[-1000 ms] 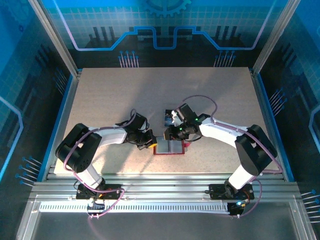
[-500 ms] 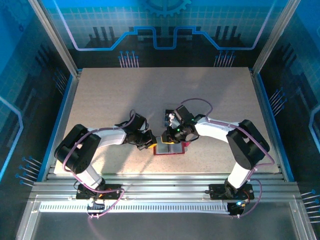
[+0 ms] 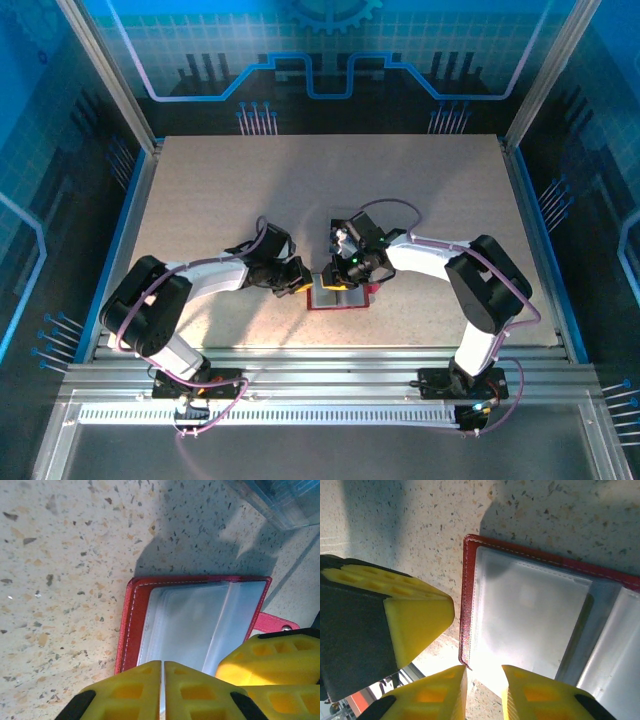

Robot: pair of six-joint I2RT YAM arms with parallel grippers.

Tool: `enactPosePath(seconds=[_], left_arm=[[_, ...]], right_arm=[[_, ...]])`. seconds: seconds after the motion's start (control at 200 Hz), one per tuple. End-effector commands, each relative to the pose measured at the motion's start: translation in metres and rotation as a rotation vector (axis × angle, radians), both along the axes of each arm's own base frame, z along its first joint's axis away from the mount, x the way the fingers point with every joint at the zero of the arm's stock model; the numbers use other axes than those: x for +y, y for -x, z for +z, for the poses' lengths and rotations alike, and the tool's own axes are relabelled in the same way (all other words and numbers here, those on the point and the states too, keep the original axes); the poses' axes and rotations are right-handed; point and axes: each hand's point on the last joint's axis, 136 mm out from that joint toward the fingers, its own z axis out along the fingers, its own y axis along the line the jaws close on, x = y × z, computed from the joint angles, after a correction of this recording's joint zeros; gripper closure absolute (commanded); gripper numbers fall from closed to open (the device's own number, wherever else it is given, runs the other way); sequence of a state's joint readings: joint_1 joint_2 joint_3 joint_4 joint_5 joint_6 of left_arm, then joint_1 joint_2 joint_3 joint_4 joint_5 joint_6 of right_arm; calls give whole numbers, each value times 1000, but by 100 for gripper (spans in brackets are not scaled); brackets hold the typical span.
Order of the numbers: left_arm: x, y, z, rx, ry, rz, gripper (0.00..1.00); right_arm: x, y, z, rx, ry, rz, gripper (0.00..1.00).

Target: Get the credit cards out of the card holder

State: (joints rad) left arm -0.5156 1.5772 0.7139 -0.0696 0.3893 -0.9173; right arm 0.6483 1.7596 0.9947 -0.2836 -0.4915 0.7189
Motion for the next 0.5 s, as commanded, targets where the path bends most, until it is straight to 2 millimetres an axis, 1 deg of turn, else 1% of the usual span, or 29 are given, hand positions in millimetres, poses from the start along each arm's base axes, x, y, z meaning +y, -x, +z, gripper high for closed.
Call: enactPosePath(seconds=[0.0,0.23,0.39,0.49], left_arm=[[5,12,-13,42,-30,0,90],[9,14,-22,54,-60,-6,90],[9,14,-26,60,-66,-9,90],[9,14,-28,64,-67,-9,90]], right_arm=[[5,-3,3,16,-20,-2,74],[4,-5,1,22,-17,-11,74],[5,-7,4,30,-45,-21,74],[4,-6,1,44,-45,-21,74]])
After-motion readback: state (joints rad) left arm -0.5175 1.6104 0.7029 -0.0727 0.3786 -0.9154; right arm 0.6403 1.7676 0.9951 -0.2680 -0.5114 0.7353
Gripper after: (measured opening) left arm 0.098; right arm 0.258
